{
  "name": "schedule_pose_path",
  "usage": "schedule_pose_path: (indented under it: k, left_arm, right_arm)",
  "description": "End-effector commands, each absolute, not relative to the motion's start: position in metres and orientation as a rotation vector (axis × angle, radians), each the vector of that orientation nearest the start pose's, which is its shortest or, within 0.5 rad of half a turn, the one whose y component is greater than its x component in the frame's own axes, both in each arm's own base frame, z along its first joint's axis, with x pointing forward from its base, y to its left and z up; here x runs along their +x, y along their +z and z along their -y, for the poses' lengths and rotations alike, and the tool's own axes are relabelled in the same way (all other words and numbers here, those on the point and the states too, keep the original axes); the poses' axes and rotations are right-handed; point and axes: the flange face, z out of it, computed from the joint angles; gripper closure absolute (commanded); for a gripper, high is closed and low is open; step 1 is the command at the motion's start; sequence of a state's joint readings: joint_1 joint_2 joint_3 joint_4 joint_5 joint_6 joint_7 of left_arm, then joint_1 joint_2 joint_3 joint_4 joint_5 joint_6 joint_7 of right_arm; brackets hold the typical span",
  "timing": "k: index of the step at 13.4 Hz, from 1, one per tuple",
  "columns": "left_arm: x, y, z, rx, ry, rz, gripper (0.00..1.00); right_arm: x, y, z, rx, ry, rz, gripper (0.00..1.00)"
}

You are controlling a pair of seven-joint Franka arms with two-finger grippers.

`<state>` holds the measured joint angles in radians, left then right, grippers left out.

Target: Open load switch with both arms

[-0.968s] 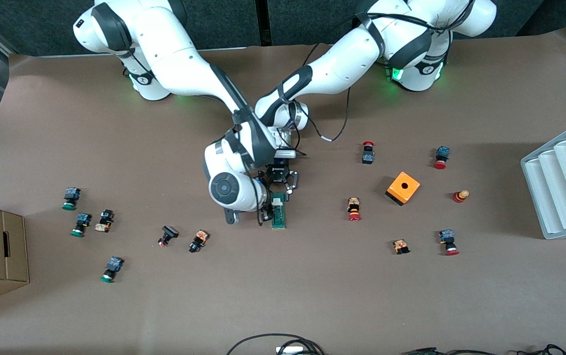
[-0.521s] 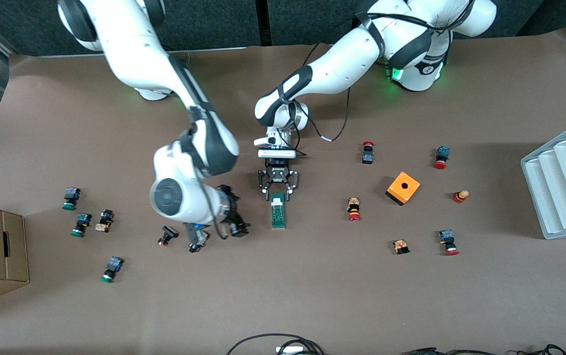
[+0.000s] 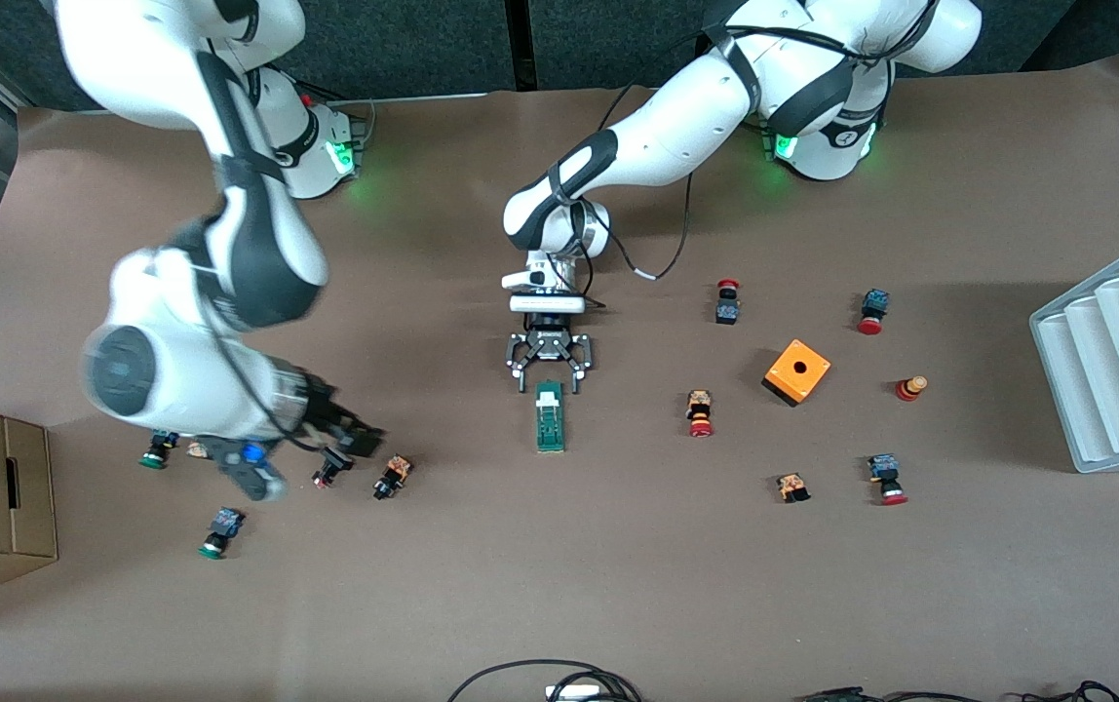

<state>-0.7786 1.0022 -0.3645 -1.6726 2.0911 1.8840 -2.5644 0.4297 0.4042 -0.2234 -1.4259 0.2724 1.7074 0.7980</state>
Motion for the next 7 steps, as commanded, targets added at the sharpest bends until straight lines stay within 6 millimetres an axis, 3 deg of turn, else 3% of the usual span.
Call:
schedule_pose_path:
  k: [1, 7]
  left_arm:
    - [0.346, 0.062, 0.559, -2.546, -1.885, 0.004, 0.00]
    - [0.337, 0.094, 0.572, -2.508, -1.651, -0.101, 0.00]
  right_arm:
    - [0.608, 0.500, -0.140, -2.964, 0.230, -0.686, 0.00]
    - [0.560, 0.559, -0.013, -3.070, 0.090, -0.116, 0.00]
